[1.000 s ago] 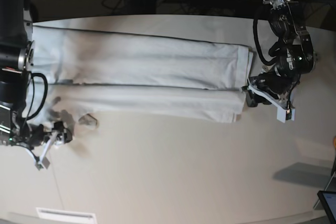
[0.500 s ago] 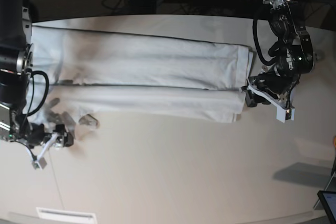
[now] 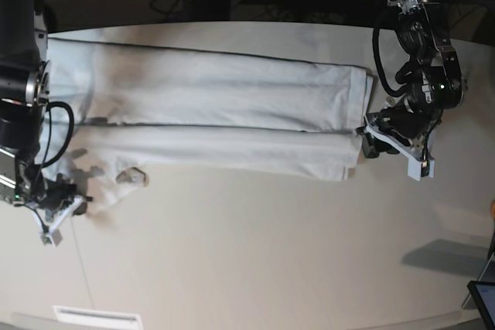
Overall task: Fold the T-shirt properly
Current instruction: 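Move the right gripper to the shirt end and grasp the fabric, then pull the grasped shirt end outward with the right gripper to straighten it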
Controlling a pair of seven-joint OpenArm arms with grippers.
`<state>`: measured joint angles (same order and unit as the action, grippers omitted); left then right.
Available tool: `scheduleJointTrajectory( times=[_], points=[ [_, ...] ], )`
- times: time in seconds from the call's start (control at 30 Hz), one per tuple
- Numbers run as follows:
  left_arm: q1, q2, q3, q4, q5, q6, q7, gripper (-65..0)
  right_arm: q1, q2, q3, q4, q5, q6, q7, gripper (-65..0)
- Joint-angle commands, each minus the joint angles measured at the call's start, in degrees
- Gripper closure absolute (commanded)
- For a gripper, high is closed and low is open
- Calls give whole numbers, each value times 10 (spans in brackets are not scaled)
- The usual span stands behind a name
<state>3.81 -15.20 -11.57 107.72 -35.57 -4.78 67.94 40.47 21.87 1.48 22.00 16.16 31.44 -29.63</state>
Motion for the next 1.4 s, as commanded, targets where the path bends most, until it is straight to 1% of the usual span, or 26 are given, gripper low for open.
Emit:
scheduleJointTrajectory(
  times=[0.0, 0.1, 0.17, 0.2, 0.37, 0.47, 0.57, 0.63, 0.77, 0.83, 0.93, 1.0, 1.1, 1.23, 1.37],
  points=[
    [-10, -6, -2, 7, -3, -3, -8, -279, 5, 4, 1, 3, -14, 4, -36, 0],
    [-12, -6, -2, 7, -3, -3, -8, -279, 5, 5, 1, 6, -14, 6, -44, 0],
    [-12, -6, -2, 7, -3, -3, -8, -279, 0, 5, 1, 33, -14, 7, -46, 0],
    [-12, -9, -2, 7, -3, -3, -8, -279, -9, 6, 1, 52, -12, 7, -56, 0],
    [-13, -15, -3, 7, -3, -3, -8, -279, -51, 6, 2, 193, -11, 7, -117, 0],
    [-14, -22, -3, 7, -3, -3, -9, -279, -82, 6, 2, 293, -11, 7, -164, 0],
    [-14, -28, -3, 7, -3, -3, -10, -279, -115, 5, 3, 387, -11, 4, -199, 0],
    [-14, -30, 0, 7, -3, -3, -10, -279, -131, 2, 22, 439, -11, 3, -222, 0],
    [-14, -31, -2, 6, -3, -3, -10, -279, -159, -9, 85, 515, -11, 3, -289, 0],
    [-14, -31, -2, 2, -3, -3, -10, -279, -180, -12, 106, 560, -11, 4, -317, 0],
    [-15, -31, -3, -19, -3, -3, -12, -279, -215, -14, 123, 636, -11, 6, -352, 0],
    [-27, -31, 1, -34, -3, -3, -13, -279, -232, -24, 123, 675, -11, 6, -378, 0],
    [-37, -31, 4, -51, -3, -3, -13, -279, -266, -30, 132, 740, -11, 6, -407, 0],
    [-41, -31, 3, -50, -3, -4, -13, -279, -308, -60, 169, 817, -11, 6, -443, 0],
    [-54, -31, 4, -53, -3, -4, -13, -279, -359, -71, 190, 880, -11, 6, -457, 0]
  ],
)
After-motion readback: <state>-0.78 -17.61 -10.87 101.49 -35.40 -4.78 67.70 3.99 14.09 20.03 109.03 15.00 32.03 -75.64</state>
